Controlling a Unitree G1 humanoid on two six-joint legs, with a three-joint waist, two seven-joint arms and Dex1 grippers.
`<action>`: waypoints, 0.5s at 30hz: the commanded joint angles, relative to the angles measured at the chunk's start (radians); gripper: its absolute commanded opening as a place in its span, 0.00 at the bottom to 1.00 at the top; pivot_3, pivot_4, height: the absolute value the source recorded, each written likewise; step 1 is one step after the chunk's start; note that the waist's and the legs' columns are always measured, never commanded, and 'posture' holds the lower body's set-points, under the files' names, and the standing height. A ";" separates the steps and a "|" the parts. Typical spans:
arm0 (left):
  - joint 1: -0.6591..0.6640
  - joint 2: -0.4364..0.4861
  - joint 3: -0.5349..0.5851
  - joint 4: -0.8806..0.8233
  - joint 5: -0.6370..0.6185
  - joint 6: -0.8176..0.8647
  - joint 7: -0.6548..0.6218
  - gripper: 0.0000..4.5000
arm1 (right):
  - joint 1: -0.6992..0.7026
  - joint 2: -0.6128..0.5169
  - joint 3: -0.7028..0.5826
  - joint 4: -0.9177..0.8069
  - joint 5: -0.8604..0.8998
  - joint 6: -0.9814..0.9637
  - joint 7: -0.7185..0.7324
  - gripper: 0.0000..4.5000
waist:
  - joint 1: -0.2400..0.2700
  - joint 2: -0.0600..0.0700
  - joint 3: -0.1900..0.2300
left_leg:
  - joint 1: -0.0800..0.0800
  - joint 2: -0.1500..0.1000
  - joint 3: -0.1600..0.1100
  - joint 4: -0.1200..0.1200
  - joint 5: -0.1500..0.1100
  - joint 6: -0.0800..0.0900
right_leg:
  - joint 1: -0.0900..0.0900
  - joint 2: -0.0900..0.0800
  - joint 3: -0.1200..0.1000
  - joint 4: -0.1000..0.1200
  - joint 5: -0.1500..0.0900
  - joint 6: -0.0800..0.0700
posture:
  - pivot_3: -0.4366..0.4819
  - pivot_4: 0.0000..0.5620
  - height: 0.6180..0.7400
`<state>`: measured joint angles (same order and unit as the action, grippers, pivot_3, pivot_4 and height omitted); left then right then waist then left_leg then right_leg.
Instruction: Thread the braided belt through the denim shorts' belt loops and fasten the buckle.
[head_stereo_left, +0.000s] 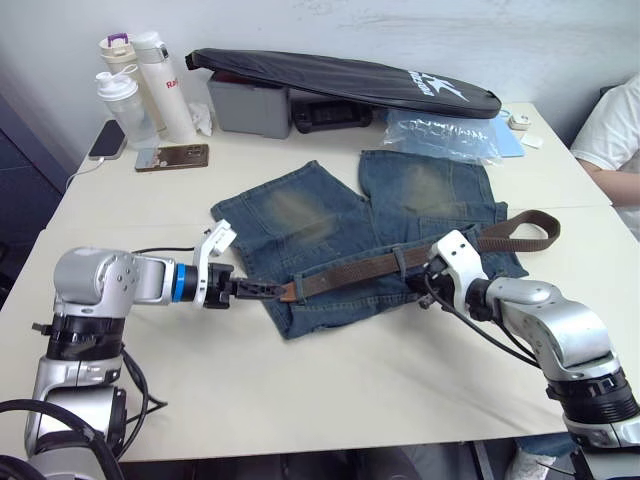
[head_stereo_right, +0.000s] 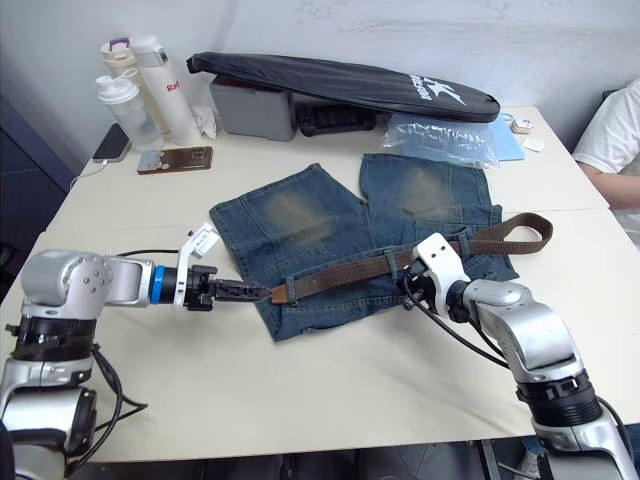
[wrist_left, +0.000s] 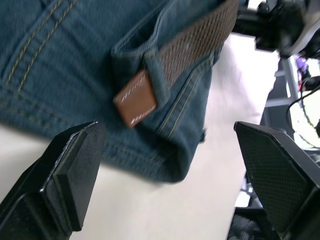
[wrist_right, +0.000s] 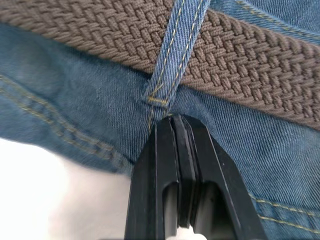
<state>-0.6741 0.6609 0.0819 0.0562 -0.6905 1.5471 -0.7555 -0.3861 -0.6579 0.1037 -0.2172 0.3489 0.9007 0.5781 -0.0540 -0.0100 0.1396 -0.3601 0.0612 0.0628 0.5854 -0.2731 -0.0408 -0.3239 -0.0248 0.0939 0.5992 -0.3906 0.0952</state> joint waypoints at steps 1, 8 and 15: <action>-0.015 -0.023 0.024 -0.014 -0.018 0.030 0.019 1.00 | 0.018 0.012 0.048 0.058 -0.043 0.000 -0.002 0.01 | -0.002 0.000 0.000 | 0.001 0.000 0.001 0.000 0.000 0.000 | 0.001 0.000 0.000 0.000 0.000 0.000 | 0.48 0.27 1.00; -0.015 -0.065 -0.007 0.041 0.006 0.067 0.087 1.00 | 0.035 0.022 0.043 0.051 -0.040 0.026 -0.006 0.01 | 0.001 -0.001 -0.001 | 0.004 0.001 0.001 0.002 0.001 -0.002 | 0.003 0.001 0.001 0.002 0.000 0.000 | 0.48 0.27 1.00; -0.057 -0.104 0.021 0.086 0.024 0.056 0.119 1.00 | 0.044 0.022 0.036 0.034 -0.037 0.036 -0.010 0.01 | 0.001 -0.004 -0.002 | 0.004 0.001 0.001 0.002 0.000 -0.002 | 0.003 0.001 0.000 0.003 0.000 0.000 | 0.48 0.27 1.00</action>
<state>-0.6805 0.5824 0.0659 0.1122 -0.6786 1.6132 -0.6615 -0.3794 -0.6445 0.1109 -0.1962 0.3264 0.8900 0.5744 -0.0525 -0.0136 0.1371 -0.3562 0.0619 0.0637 0.5876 -0.2728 -0.0432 -0.3210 -0.0240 0.0943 0.6022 -0.3907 0.0953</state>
